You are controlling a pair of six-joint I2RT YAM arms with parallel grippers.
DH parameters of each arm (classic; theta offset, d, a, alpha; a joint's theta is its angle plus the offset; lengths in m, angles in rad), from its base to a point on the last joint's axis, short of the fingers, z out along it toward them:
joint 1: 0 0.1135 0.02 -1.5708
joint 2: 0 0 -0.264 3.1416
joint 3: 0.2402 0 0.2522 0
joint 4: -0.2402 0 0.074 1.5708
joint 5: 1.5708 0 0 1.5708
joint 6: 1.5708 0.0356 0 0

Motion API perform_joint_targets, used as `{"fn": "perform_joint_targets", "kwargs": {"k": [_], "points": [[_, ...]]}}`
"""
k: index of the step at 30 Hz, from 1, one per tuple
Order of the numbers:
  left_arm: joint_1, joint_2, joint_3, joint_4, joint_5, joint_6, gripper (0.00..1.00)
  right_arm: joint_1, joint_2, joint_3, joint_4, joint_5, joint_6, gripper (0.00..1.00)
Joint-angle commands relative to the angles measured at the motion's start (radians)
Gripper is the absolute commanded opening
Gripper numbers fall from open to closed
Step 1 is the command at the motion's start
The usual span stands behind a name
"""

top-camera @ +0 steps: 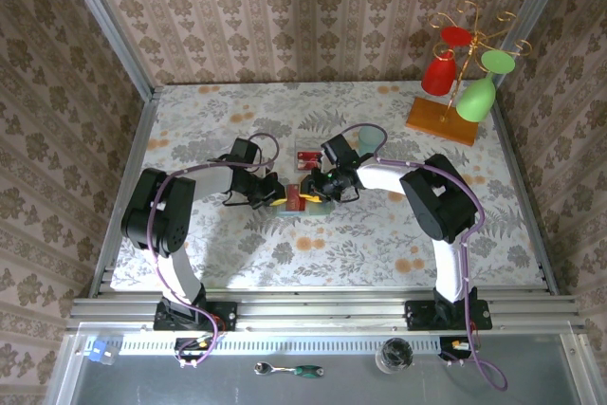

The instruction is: Take the credit cards out of the card holder

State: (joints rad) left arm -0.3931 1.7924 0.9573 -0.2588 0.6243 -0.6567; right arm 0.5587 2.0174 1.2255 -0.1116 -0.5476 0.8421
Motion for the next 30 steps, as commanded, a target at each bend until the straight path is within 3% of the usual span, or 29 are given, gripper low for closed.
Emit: {"fn": "perform_joint_targets", "kwargs": {"k": [1, 30], "points": [[0.0, 0.028, 0.015, -0.063, -0.03, 0.023, 0.06, -0.005, 0.016, -0.007, 0.012, -0.023, 0.011, 0.25], [-0.001, 0.035, 0.017, -0.068, -0.029, 0.025, 0.06, -0.02, -0.005, -0.053, 0.093, -0.043, 0.049, 0.12]]}}
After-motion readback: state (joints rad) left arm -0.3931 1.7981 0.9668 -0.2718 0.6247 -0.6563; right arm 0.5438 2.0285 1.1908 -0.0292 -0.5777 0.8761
